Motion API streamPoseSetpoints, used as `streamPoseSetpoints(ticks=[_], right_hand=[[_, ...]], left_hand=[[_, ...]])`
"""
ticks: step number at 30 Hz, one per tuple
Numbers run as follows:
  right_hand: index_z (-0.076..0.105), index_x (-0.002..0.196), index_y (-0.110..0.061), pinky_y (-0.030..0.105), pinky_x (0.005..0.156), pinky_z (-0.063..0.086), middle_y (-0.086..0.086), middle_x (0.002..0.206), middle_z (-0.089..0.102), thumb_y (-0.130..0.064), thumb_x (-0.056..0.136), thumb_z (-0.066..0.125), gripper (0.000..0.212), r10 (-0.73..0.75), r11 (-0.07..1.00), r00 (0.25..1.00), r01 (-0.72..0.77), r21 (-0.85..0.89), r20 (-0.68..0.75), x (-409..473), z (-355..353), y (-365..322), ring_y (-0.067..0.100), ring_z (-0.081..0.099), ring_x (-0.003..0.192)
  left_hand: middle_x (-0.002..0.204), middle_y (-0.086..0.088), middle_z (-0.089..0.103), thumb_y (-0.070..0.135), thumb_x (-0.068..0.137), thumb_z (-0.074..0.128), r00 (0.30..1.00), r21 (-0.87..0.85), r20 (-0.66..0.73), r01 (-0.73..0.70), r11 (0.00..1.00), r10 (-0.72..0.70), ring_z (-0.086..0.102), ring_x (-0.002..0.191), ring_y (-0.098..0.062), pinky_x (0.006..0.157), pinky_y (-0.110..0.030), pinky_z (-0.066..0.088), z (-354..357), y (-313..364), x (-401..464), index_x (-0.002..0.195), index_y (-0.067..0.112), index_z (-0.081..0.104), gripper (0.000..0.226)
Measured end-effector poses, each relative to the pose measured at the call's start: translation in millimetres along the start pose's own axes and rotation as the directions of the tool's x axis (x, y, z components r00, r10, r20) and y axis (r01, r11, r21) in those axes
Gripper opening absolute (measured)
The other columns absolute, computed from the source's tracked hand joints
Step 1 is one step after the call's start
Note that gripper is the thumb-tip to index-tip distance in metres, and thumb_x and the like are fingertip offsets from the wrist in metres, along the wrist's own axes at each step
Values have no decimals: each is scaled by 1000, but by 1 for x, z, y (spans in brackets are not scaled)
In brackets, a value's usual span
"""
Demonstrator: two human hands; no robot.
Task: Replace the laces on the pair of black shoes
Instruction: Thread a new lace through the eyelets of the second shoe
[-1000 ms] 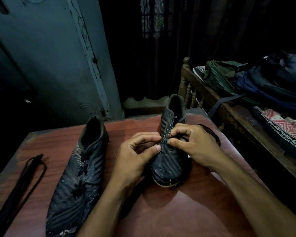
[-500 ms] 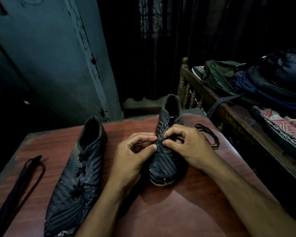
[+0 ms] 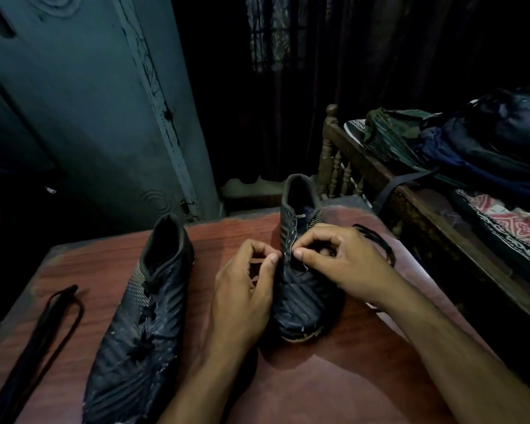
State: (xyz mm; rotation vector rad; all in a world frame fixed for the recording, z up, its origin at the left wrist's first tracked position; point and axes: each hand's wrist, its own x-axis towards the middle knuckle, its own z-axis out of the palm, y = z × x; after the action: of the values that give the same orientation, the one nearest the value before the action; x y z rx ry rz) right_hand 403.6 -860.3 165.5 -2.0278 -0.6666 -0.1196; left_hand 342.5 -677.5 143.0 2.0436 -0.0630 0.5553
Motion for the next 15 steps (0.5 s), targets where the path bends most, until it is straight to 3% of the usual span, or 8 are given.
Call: streamPoseSetpoints(ticks=[2,5,10,15], right_hand=[[75,89,-25,48,77,53,-4,89,73,-22,94,72,6,22,999,1000,-22,43,-2,0,-2,1,30,67,82],[75,91,-25,37,80,53,-6,93,69,-20,94,71,7,30,994,999,-29,109,-11,0,-4,1,14,67,89],[77,98,-29,31,90,51,-7,98,62,-17,94,71,14,-25,996,1000,26,85,-16,-2,5,-5,12,64,99],[78,94,-23,20,78,51,-10,91,72,-17,86,80,10,-86,995,993,89,38,-86,-5,12,-15,10,68,91]], left_hand=[[94,16,73,21,103,57,1000,-9,-3,-1,1000,1,70,87,-3,76,-35,57,-1,1,-1,95,26,62,11],[96,20,73,20,105,54,999,10,-27,-24,1000,25,70,88,-1,78,-38,56,-1,5,-2,96,28,56,12],[92,18,70,19,105,53,997,18,-46,-57,998,58,68,87,2,74,-27,53,1,5,-3,98,29,54,12],[92,14,68,14,97,68,983,63,-96,-148,987,154,66,89,0,74,-8,45,-1,5,-2,95,23,68,9]])
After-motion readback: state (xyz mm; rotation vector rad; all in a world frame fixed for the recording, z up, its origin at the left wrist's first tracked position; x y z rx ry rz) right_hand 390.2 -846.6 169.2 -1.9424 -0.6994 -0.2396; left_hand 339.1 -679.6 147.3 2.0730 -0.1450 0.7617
